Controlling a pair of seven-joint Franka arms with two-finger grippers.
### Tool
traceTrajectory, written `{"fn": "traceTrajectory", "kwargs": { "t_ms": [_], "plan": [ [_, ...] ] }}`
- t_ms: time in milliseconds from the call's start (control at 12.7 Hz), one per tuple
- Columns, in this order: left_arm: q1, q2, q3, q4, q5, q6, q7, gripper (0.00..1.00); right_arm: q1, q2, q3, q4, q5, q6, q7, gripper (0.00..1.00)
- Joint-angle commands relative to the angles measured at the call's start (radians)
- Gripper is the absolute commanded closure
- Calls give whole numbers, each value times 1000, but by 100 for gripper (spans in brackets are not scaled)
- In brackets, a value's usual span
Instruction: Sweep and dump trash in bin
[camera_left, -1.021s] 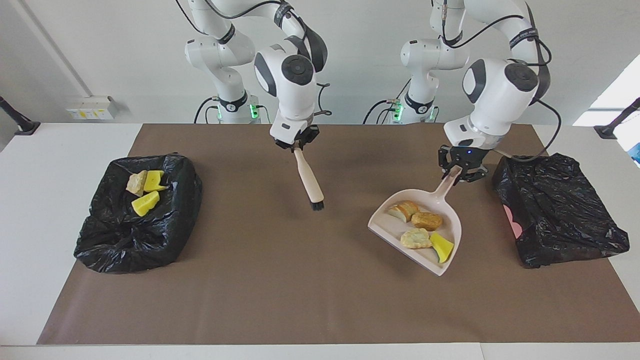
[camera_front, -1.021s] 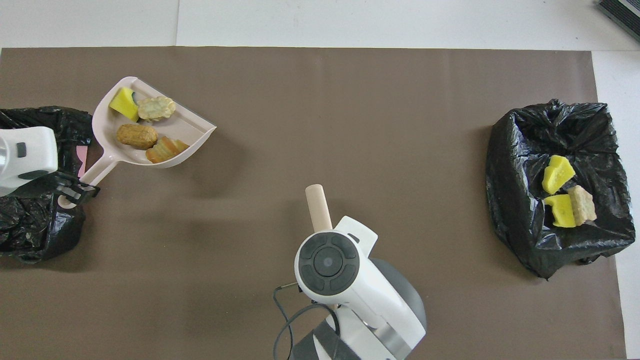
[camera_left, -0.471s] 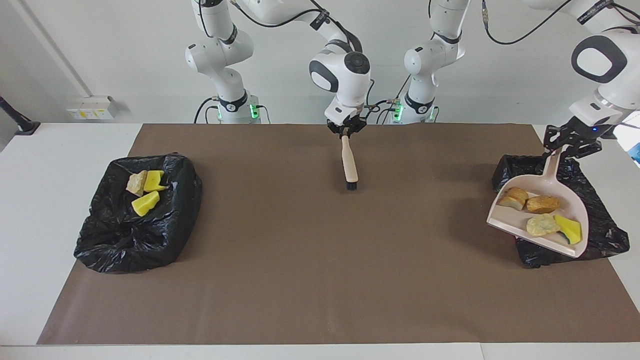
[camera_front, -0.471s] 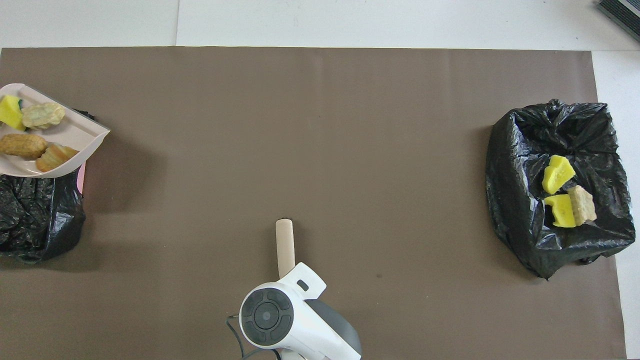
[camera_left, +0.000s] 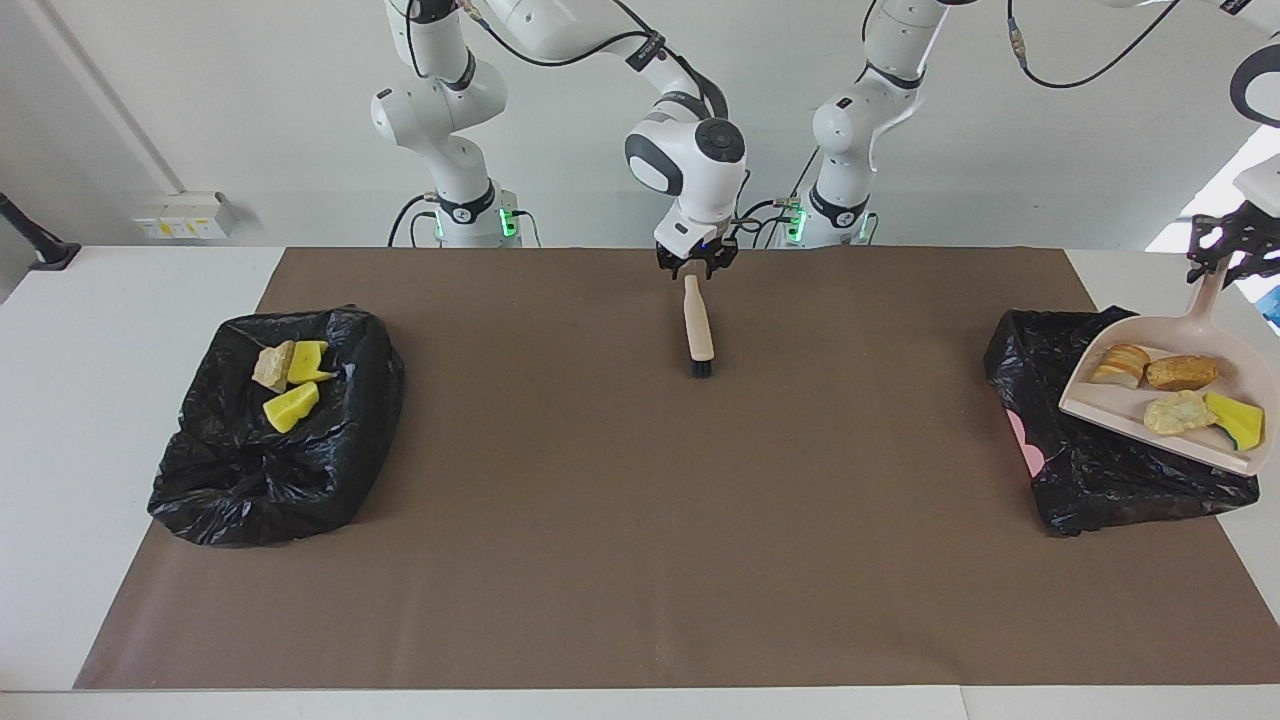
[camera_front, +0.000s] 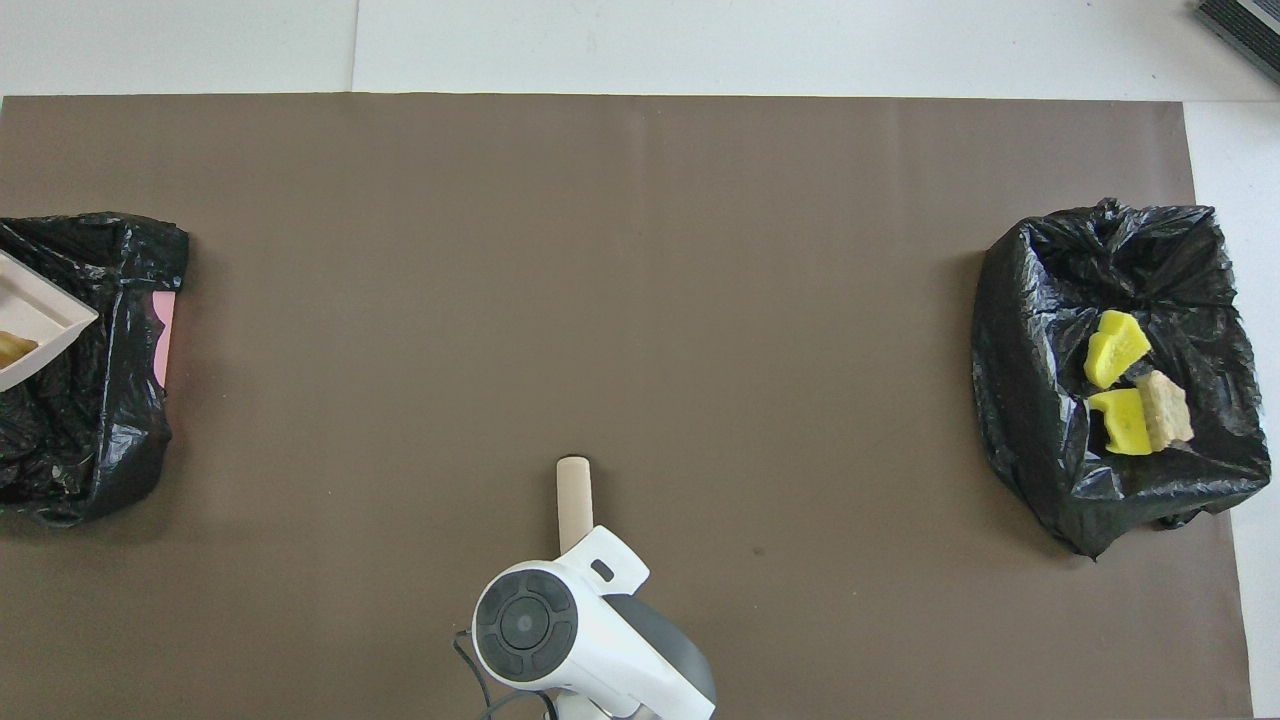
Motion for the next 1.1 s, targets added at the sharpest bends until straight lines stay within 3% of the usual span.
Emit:
{"fn": "traceTrajectory", "kwargs": {
  "t_ms": [0,550,1021],
  "plan": [
    [-4,29,-14,48,132,15,99,100,-51,-21,1,90,1,-122,-14,0],
    [-80,29,-19,38,391,25,253,100,-284,-52,-4,382,-6,-522,-360,0],
    [-121,-8,-27,51,560,-29,334,100,-468,-55,-4,502,-68,-617,-644,0]
  ]
}}
